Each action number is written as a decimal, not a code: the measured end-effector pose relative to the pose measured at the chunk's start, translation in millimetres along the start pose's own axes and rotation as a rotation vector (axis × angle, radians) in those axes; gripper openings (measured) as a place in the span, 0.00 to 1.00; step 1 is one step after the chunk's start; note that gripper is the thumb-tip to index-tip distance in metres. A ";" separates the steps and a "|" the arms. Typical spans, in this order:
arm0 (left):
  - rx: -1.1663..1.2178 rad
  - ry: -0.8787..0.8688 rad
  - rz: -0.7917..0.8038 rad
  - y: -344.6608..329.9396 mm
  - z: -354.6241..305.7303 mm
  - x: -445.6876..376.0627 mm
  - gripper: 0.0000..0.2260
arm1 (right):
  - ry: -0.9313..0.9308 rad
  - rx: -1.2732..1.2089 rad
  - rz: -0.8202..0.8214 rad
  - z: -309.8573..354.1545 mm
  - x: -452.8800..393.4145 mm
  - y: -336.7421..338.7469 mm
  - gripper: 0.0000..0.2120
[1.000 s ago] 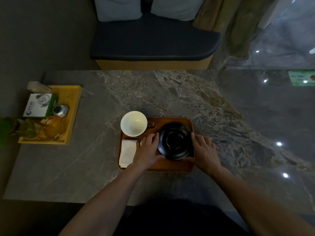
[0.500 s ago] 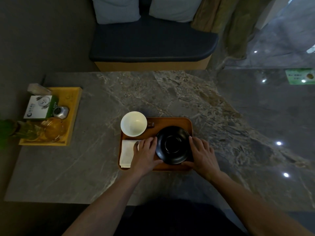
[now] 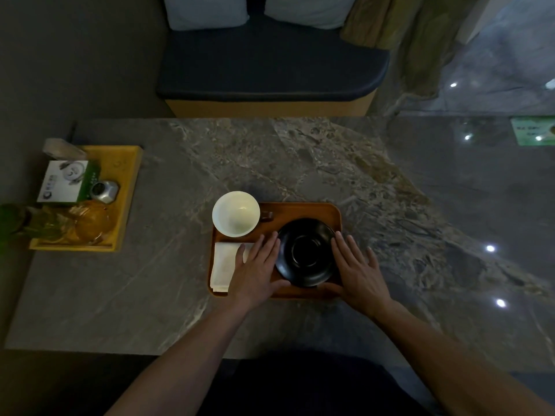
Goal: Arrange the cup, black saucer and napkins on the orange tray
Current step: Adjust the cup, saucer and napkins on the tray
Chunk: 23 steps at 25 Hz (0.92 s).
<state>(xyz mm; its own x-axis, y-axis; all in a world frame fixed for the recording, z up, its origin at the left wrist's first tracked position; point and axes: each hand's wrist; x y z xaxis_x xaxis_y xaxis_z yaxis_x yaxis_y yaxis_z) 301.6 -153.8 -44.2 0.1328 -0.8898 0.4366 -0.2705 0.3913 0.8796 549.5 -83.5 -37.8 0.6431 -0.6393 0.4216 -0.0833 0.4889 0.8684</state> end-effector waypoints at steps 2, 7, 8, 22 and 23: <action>-0.005 -0.005 -0.003 -0.2 1.0 -0.9 0.42 | -0.002 0.003 0.003 0.3 -0.5 -0.4 0.50; 0.005 -0.014 0.015 2.5 2.5 -3.1 0.42 | 0.002 0.003 0.006 0.1 -1.8 1.4 0.50; 0.006 -0.014 0.015 2.7 2.6 -3.2 0.42 | 0.004 0.001 0.006 0.2 -1.9 2.1 0.50; 0.036 0.010 0.012 6.8 1.9 -4.8 0.41 | 0.017 0.012 -0.014 -2.7 -9.9 5.5 0.49; 0.047 0.002 0.020 7.6 2.6 -4.6 0.41 | 0.009 0.012 -0.020 -2.1 -8.6 3.2 0.49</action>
<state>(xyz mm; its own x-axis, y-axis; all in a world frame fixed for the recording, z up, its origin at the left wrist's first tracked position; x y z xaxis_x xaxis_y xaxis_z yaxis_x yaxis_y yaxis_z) 296.5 -147.3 -40.1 0.1294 -0.8815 0.4542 -0.3179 0.3970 0.8610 545.3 -75.1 -39.2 0.6518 -0.6433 0.4016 -0.0790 0.4691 0.8796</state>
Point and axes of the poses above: each hand's wrist, its own x-axis away from the middle knuckle, its own y-axis out of the back of the hand, z = x × y, and after that the axes turned 10 degrees about y, right-handed
